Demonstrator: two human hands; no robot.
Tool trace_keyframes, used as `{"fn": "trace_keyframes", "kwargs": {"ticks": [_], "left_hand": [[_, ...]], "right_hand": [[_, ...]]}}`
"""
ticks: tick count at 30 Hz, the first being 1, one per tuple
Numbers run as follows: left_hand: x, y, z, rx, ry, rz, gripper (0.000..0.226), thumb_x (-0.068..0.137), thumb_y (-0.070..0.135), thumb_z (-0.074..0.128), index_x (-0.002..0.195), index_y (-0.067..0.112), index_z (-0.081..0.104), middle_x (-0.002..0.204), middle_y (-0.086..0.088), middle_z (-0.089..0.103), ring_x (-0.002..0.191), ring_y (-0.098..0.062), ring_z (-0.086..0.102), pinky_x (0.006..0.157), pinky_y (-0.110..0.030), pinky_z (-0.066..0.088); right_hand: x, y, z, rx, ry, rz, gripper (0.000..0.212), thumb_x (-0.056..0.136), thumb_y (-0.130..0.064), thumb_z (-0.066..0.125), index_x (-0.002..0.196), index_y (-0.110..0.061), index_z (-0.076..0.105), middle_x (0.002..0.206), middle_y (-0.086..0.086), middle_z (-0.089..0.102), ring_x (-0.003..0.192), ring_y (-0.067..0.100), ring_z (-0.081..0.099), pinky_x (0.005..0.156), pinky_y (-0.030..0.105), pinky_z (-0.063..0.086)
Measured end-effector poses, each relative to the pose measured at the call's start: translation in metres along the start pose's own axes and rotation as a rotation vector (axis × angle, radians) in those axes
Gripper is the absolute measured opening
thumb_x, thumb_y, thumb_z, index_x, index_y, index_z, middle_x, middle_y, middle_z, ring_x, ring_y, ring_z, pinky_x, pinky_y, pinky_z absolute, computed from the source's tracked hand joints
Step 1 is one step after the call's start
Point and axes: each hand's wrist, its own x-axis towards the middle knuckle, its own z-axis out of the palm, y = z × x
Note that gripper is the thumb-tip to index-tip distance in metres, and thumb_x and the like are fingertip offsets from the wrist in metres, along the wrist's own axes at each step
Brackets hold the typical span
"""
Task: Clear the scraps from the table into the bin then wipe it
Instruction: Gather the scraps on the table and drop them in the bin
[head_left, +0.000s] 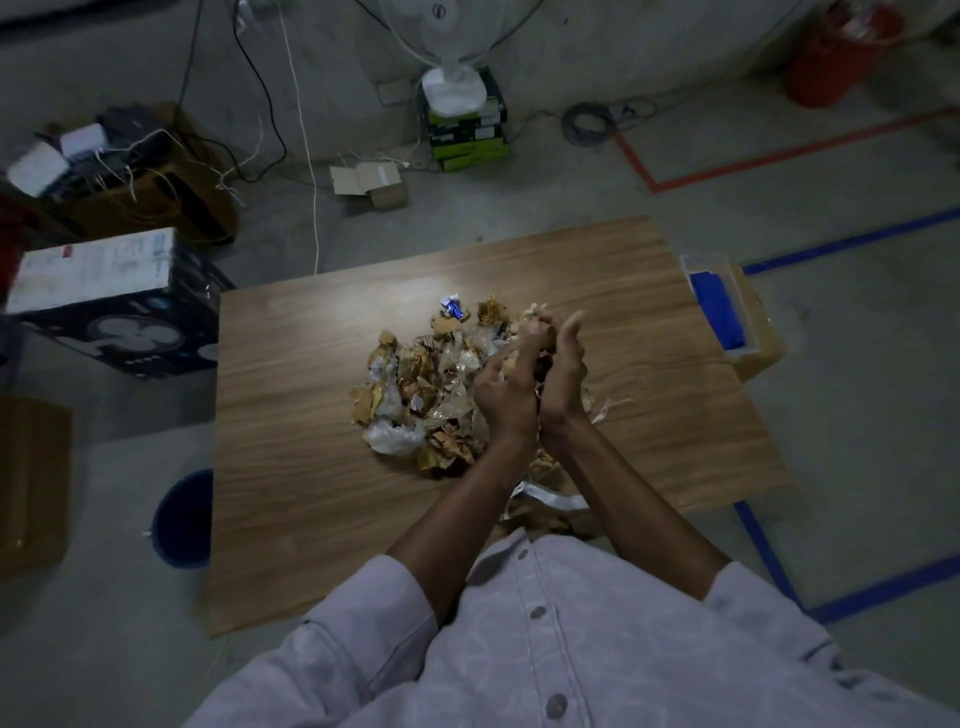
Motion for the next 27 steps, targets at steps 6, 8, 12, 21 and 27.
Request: {"fn": "trace_keyframes", "kwargs": {"ticks": [6, 8, 12, 21, 27], "left_hand": [[0.014, -0.012, -0.003, 0.152, 0.156, 0.152, 0.019, 0.076, 0.030, 0.080, 0.073, 0.013, 0.074, 0.070, -0.005, 0.074, 0.063, -0.021, 0.071, 0.060, -0.046, 0.061], [0.019, -0.006, 0.001, 0.231, 0.161, 0.233, 0.031, 0.066, 0.044, 0.074, 0.067, 0.014, 0.071, 0.063, -0.003, 0.070, 0.055, -0.015, 0.065, 0.054, -0.030, 0.055], [0.032, -0.004, 0.009, 0.337, 0.167, 0.320, 0.028, 0.063, 0.045, 0.066, 0.049, 0.021, 0.060, 0.053, -0.007, 0.063, 0.045, -0.024, 0.056, 0.049, -0.035, 0.051], [0.048, 0.007, 0.009, 0.369, 0.239, 0.200, 0.032, 0.064, 0.056, 0.067, 0.057, 0.025, 0.065, 0.061, -0.001, 0.069, 0.058, -0.027, 0.068, 0.056, -0.046, 0.058], [0.045, 0.007, 0.009, 0.301, 0.094, 0.155, 0.025, 0.083, 0.031, 0.075, 0.063, 0.020, 0.066, 0.062, 0.002, 0.068, 0.060, -0.019, 0.065, 0.063, -0.042, 0.058]], "right_hand": [[0.004, 0.001, -0.004, 0.134, 0.041, -0.035, 0.051, 0.085, -0.060, 0.056, 0.125, -0.030, 0.068, 0.140, 0.018, 0.055, 0.122, 0.038, 0.061, 0.099, 0.058, 0.055], [0.007, 0.000, -0.004, 0.154, 0.133, -0.007, 0.033, 0.077, -0.051, 0.063, 0.106, -0.040, 0.072, 0.139, 0.023, 0.052, 0.119, 0.040, 0.061, 0.093, 0.057, 0.058], [0.005, -0.007, -0.008, 0.408, 0.199, 0.160, 0.046, 0.080, -0.027, 0.072, 0.122, -0.011, 0.064, 0.115, 0.022, 0.067, 0.092, 0.029, 0.070, 0.071, 0.037, 0.059], [0.007, -0.014, -0.006, 0.280, 0.102, 0.244, 0.037, 0.106, -0.033, 0.053, 0.110, -0.003, 0.074, 0.102, 0.012, 0.078, 0.094, 0.023, 0.075, 0.074, 0.034, 0.060], [0.005, -0.016, 0.008, 0.142, 0.159, 0.161, 0.044, 0.102, -0.044, 0.046, 0.115, -0.013, 0.074, 0.109, 0.008, 0.076, 0.101, 0.024, 0.074, 0.085, 0.042, 0.062]]}}
